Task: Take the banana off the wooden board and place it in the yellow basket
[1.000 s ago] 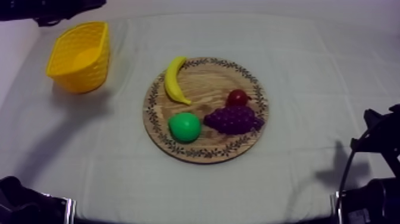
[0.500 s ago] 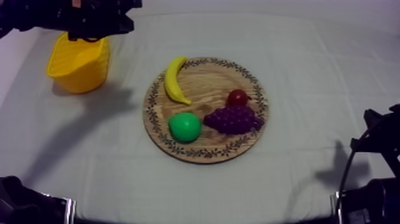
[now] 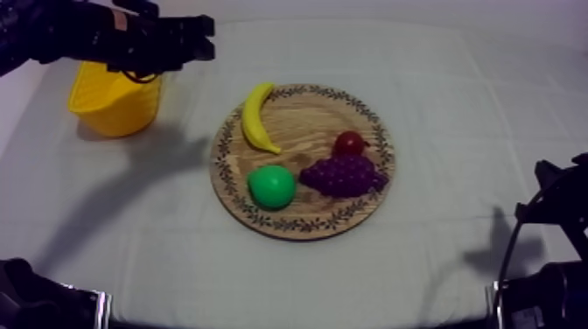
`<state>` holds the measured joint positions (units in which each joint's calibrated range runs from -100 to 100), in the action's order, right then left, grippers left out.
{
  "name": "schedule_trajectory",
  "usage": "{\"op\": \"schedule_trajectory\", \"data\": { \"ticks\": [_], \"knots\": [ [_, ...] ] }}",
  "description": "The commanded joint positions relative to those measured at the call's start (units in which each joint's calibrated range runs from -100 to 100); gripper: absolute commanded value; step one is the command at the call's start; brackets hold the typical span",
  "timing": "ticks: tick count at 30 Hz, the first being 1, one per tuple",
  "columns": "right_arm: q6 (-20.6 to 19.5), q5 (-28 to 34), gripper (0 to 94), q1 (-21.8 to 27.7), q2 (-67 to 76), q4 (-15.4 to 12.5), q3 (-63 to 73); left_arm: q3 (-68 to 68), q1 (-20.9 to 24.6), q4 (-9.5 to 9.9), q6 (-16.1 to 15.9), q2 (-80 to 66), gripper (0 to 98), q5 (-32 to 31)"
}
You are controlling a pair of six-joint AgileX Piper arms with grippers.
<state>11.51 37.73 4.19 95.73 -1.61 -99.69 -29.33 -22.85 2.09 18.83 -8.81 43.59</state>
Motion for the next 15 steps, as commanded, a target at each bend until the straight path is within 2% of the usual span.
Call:
{"op": "schedule_trajectory", "data": {
  "ticks": [1, 8, 12, 15],
  "knots": [
    [-0.01, 0.02, 0.3, 0.02, 0.02, 0.03, 0.03, -0.58, -0.17, 0.02, -0.37, -0.07, 67.7, -0.88],
    [0.01, 0.02, 0.3, 0.02, 0.02, 0.03, 0.03, -2.46, -1.25, -0.04, -2.72, 0.43, 68.4, -4.02],
    [0.01, 0.02, 0.3, 0.02, 0.02, 0.03, 0.03, -4.61, -0.26, -2.93, -4.96, 1.31, 68.5, -6.36],
    [0.00, 0.02, 0.3, 0.02, 0.02, 0.03, 0.03, -5.16, 0.11, -3.97, -5.11, 2.32, 68.9, -6.85]
  ]
}}
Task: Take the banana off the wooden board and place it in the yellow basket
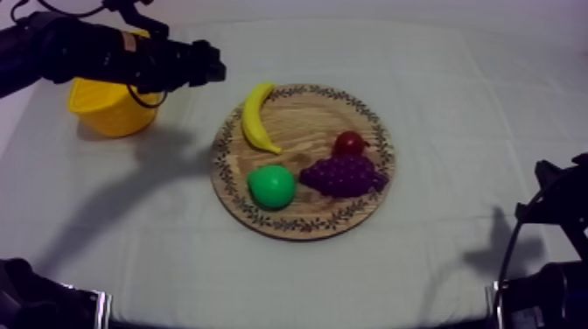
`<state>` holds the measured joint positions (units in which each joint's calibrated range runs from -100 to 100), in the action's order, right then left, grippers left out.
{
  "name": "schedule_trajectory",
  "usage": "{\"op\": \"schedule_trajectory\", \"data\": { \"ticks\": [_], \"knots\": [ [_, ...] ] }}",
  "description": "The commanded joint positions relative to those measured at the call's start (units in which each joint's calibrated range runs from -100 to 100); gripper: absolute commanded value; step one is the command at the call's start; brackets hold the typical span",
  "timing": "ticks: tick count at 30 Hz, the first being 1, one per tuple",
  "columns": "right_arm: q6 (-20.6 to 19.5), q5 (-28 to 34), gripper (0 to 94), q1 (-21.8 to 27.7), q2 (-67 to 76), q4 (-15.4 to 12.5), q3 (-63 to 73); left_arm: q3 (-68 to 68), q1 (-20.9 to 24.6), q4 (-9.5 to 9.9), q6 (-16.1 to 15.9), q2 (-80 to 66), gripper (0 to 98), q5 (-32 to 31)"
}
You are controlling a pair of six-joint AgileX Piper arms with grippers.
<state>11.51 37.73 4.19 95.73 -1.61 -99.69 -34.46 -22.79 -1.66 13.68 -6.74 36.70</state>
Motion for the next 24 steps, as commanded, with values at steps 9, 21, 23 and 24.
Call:
{"op": "schedule_trajectory", "data": {
  "ticks": [9, 21, 23, 24],
  "knots": [
    [-0.01, 0.02, 0.3, 0.02, 0.02, 0.03, 0.03, 4.38, 1.09, -1.89, 1.35, 6.88, 69.2, 4.62],
    [-0.01, 0.02, 0.3, 0.02, 0.02, 0.03, 0.03, 14.40, 1.43, -2.37, 1.33, 21.15, 69.8, 13.42],
    [-0.01, 0.02, 0.3, 0.02, 0.02, 0.03, 0.03, 16.72, 1.31, -2.12, 1.59, 23.52, 69.8, 15.30],
    [-0.01, 0.02, 0.3, 0.02, 0.02, 0.03, 0.03, 17.96, 1.17, -1.87, 1.85, 24.67, 69.8, 16.32]
  ]
}}
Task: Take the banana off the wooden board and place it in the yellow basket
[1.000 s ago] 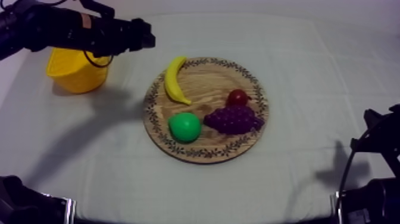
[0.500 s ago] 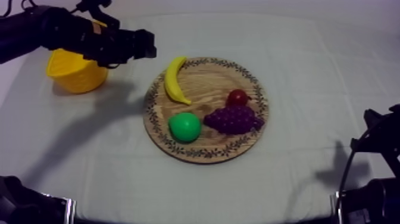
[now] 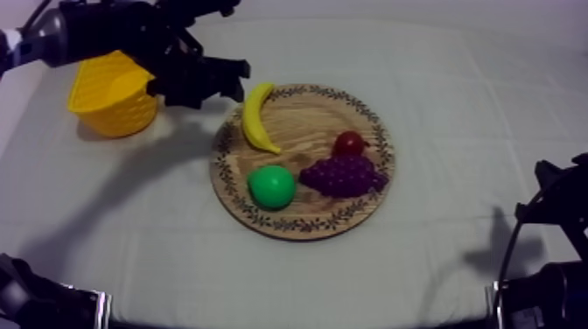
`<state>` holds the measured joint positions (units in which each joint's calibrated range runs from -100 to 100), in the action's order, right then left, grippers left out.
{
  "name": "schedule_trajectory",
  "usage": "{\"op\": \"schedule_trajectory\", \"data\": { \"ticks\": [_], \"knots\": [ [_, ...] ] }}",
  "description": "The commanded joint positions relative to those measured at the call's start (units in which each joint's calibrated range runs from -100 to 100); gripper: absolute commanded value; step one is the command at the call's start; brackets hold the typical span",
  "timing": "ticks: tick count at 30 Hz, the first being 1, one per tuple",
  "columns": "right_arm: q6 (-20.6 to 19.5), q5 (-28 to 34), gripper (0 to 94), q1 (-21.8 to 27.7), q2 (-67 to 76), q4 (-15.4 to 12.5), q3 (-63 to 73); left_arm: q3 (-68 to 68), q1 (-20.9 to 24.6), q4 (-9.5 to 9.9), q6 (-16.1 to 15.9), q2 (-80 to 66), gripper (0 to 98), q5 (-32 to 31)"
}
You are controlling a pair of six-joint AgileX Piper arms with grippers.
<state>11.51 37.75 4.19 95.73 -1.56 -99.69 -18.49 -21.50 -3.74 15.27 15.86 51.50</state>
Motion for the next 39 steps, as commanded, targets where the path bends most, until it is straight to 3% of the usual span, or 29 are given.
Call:
{"op": "schedule_trajectory", "data": {
  "ticks": [1, 19, 28, 39],
  "knots": [
    [-0.01, 0.00, 0.3, 0.02, 0.02, -0.03, 0.03, 3.26, -0.30, 0.48, 0.52, 3.19, 69.9, 2.55],
    [-0.01, 0.00, 0.3, 0.02, 0.02, -0.03, 0.03, 27.12, -2.61, 5.42, 7.10, 21.27, 69.7, 24.87],
    [-0.01, 0.00, 0.3, 0.02, 0.02, -0.03, 0.03, 35.13, -3.37, 6.04, 6.61, 28.04, 65.9, 31.79],
    [0.00, 0.00, 0.3, 0.02, 0.02, -0.03, 0.03, 38.16, -3.08, 5.37, 3.20, 31.21, 43.5, 33.60]
  ]
}}
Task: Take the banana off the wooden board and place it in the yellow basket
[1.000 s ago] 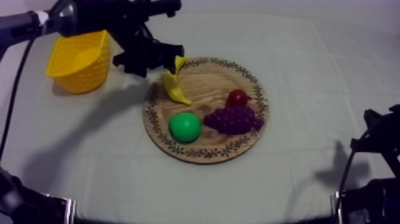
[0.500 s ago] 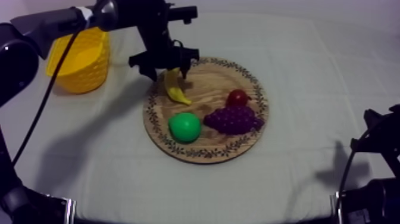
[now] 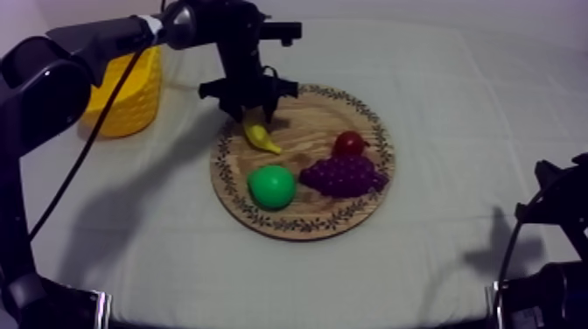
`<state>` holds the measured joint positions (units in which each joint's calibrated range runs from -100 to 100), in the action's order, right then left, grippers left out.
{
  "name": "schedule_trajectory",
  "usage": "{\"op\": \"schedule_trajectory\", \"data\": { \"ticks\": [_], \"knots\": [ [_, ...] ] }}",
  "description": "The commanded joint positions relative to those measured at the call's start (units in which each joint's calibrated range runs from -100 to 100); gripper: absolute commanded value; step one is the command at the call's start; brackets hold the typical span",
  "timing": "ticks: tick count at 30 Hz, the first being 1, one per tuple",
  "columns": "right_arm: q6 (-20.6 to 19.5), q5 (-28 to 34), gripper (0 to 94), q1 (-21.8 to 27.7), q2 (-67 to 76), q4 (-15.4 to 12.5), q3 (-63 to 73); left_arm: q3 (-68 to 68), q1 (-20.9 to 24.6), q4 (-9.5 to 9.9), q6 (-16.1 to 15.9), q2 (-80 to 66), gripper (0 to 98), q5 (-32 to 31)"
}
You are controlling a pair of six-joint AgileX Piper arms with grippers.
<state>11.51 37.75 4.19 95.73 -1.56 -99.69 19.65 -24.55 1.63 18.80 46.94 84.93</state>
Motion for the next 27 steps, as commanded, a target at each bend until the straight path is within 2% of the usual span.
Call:
{"op": "schedule_trajectory", "data": {
  "ticks": [1, 8, 16, 21, 27],
  "knots": [
    [0.00, 0.00, 0.3, 0.02, 0.02, -0.03, 0.03, 0.18, 0.00, -0.04, -0.56, 0.32, 42.3, 0.39],
    [-0.01, 0.00, 0.3, 0.02, 0.02, -0.03, 0.03, 0.80, 0.01, -0.17, -1.48, 0.95, 37.4, 1.02],
    [-0.01, 0.00, 0.3, 0.02, 0.02, -0.03, 0.03, 1.09, -0.18, 0.07, -1.64, 0.17, 36.3, 1.09],
    [0.00, 0.00, 0.3, 0.02, 0.02, -0.03, 0.03, 1.86, 0.17, 1.53, -1.31, -3.09, 36.7, 3.44],
    [0.00, 0.00, 0.3, 0.02, 0.02, -0.03, 0.03, 4.15, 2.47, 4.38, -1.27, -9.75, 37.3, 8.23]
  ]
}}
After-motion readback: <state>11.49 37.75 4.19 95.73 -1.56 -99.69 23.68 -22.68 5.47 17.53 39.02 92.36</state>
